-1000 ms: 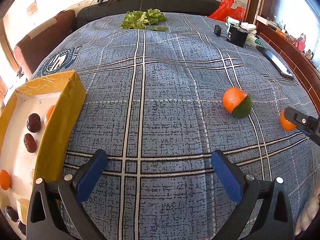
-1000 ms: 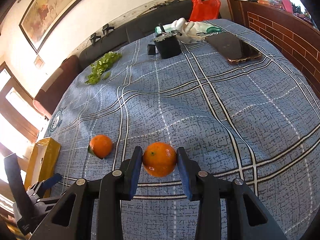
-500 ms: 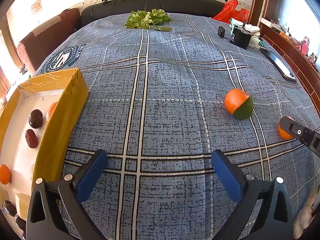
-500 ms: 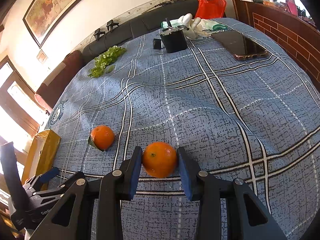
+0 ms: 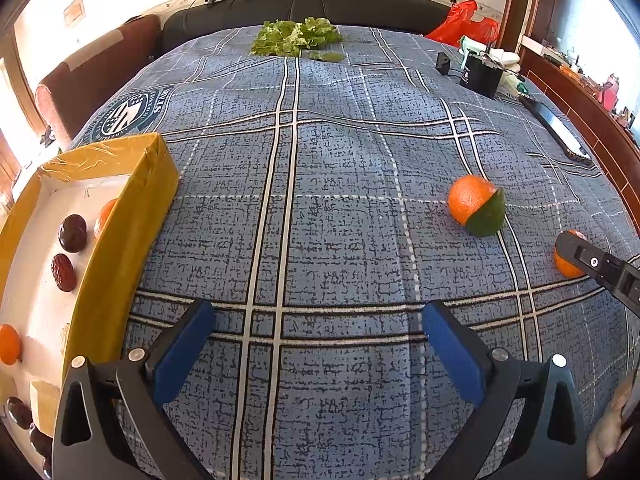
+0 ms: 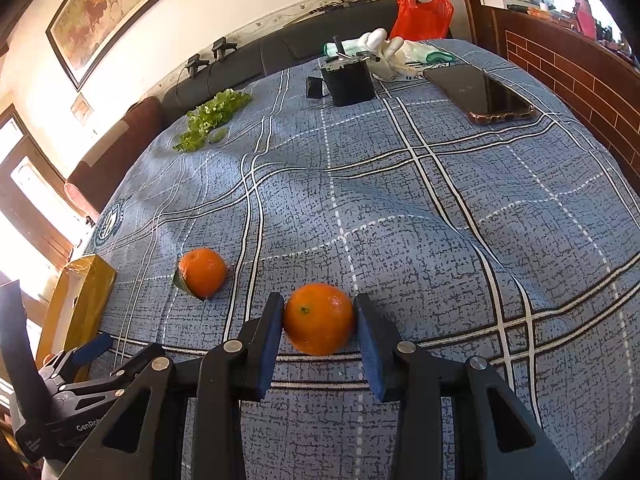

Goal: Organize fruits
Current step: 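Grasp the leafy orange with the left tool while the right holds its orange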

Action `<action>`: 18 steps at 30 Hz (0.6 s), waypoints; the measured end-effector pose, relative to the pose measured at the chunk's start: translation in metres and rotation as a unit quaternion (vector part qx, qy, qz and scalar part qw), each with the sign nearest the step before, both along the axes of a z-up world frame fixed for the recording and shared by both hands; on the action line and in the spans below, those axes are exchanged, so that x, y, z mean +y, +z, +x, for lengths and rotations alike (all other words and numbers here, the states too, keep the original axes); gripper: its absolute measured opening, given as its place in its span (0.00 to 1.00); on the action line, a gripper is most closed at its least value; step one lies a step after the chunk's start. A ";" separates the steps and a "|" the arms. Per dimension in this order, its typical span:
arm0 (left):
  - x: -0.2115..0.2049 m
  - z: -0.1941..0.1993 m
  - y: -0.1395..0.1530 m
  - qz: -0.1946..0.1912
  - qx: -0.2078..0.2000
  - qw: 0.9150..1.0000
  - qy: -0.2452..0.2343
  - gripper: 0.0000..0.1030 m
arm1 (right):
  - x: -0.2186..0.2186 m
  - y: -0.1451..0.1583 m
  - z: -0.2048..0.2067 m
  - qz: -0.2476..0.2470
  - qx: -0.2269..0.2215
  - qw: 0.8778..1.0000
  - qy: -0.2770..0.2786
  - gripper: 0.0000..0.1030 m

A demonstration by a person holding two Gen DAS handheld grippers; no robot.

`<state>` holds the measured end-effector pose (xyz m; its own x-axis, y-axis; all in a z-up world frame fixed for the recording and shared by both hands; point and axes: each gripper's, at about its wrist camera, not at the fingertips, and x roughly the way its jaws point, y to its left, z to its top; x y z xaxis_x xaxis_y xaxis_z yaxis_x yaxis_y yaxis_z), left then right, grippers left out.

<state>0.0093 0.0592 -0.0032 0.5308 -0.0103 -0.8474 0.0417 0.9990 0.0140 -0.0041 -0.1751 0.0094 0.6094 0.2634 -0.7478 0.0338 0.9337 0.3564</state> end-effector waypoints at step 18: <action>-0.057 0.035 0.018 -0.061 -0.028 0.992 -0.102 0.97 | -0.006 0.000 0.005 0.023 0.019 1.000 -0.003 0.38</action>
<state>0.0447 0.0018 0.0145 0.5527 -0.2241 -0.8027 0.2466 0.9640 -0.0994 0.0006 -0.1814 0.0096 0.5833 0.2944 -0.7570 0.0539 0.9159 0.3978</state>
